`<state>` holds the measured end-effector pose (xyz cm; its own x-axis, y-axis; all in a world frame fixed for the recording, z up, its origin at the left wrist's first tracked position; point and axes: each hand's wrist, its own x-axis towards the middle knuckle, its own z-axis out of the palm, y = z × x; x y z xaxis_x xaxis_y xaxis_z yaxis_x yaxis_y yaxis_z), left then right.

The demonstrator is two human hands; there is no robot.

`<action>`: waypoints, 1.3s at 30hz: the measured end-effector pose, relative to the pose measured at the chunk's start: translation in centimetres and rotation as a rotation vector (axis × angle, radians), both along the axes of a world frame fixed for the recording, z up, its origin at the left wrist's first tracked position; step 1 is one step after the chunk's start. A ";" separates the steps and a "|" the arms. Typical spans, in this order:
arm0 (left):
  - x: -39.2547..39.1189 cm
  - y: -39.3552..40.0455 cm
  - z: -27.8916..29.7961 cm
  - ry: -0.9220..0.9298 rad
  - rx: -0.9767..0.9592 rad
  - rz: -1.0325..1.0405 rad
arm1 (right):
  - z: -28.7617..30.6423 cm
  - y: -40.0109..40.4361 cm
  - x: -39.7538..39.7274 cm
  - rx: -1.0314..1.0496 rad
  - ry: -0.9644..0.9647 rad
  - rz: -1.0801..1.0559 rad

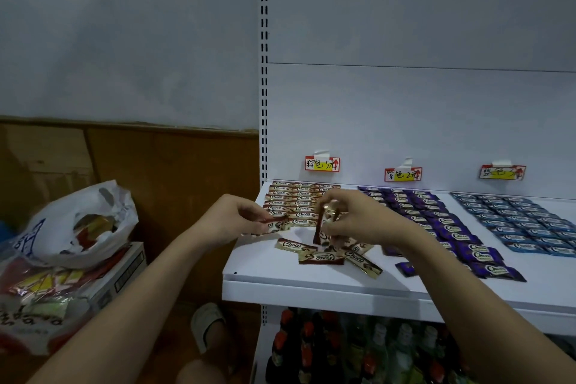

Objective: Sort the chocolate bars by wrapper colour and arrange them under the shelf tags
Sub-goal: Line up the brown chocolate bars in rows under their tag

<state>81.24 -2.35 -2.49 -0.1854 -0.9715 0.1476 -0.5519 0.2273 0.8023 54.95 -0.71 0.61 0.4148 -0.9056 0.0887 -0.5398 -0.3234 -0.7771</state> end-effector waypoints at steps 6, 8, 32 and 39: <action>0.6 -1.7 -1.2 0.024 0.003 0.025 | -1.6 -2.2 0.8 -0.006 -0.086 -0.144; 0.5 -2.2 -1.5 0.002 0.005 0.002 | -2.1 -2.9 1.2 -0.062 -0.031 -0.186; -0.2 -3.4 -4.4 -0.128 -0.221 0.023 | -3.6 -5.8 4.2 -0.170 0.264 -0.203; -0.3 -3.1 -4.3 -0.146 -0.226 0.024 | -3.7 -5.8 4.3 -0.210 0.310 -0.185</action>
<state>80.97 -5.49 -6.75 -0.1985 -0.9212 0.3347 -0.6655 0.3774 0.6440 59.28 -6.53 -3.07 0.2833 -0.9428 0.1756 -0.8018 -0.3333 -0.4960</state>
